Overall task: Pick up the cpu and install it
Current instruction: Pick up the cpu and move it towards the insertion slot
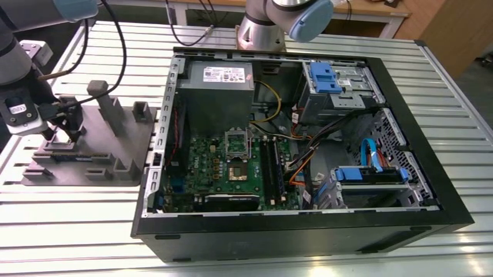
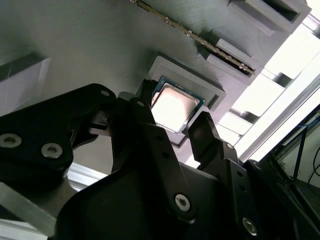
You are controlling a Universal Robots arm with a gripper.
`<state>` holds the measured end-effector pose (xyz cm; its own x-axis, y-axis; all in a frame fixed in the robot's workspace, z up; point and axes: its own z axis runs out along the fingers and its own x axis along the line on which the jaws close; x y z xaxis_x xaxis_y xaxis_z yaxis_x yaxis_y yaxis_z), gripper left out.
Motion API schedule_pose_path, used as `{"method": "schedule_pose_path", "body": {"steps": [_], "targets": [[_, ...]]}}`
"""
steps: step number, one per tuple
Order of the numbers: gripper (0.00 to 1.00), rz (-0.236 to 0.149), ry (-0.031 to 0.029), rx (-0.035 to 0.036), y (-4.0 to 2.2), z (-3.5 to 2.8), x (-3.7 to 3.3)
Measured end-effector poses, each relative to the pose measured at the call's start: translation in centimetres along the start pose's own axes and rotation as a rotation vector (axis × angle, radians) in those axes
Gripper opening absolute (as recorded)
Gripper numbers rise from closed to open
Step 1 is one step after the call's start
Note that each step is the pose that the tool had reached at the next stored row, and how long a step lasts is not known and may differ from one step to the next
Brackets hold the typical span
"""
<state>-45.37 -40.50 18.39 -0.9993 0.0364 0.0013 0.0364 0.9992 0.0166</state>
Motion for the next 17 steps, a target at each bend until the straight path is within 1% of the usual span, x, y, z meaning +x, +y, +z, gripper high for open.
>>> {"method": "schedule_pose_path", "body": {"steps": [5, 7, 8, 17], "targets": [[0.56, -0.001, -0.0001, -0.0001, 0.0, 0.07, 0.0], [0.55, -0.001, -0.0001, -0.0001, 0.0, 0.08, 0.0], [0.48, -0.001, -0.0001, -0.0001, 0.0, 0.08, 0.0], [0.47, -0.001, -0.0002, -0.0001, 0.0, 0.09, 0.0]]}}
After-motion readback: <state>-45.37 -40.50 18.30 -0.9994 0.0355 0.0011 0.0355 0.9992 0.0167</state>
